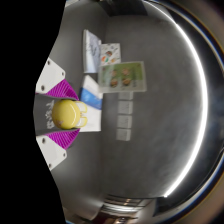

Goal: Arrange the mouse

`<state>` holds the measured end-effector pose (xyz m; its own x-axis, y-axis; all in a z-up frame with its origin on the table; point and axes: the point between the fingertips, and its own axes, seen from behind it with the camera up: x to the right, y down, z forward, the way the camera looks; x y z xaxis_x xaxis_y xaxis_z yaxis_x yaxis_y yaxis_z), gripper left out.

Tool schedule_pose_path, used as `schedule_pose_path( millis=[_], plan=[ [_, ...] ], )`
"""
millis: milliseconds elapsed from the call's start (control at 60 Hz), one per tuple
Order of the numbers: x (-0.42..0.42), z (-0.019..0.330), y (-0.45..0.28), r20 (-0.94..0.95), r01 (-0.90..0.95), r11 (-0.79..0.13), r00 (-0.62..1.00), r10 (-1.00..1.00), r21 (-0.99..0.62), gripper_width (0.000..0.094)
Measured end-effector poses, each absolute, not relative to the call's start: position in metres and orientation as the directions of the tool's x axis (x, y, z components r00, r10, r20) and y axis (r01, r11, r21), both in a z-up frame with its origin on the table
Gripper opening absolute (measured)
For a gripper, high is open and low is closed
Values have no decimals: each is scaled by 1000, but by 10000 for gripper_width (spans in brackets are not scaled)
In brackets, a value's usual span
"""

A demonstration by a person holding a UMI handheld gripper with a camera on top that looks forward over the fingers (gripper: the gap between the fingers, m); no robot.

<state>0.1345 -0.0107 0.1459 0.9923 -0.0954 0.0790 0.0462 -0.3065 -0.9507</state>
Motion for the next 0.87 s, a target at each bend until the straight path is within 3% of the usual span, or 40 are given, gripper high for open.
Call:
schedule_pose_path(
  millis=[100,283,367,450,467,483,583,617,867],
  plan=[
    [164,65,-4,14,-17,-435,998,-68,-900,407],
    [167,-8,4,-55,-39,-560,998,11,-827,412],
    [167,-5,6,-36,-4,-550,998,46,-835,423],
    [165,-6,8,-39,2,-557,997,62,-831,510],
    [165,-6,7,-41,3,-559,997,67,-829,573],
    [165,-4,5,-42,6,-562,996,73,-827,551],
    [162,-1,-5,-88,-27,-580,993,79,-814,897],
    [163,4,-12,-107,-46,-575,992,73,-817,823],
    [220,17,-85,-144,-146,-549,988,-46,-823,834]
  ],
)
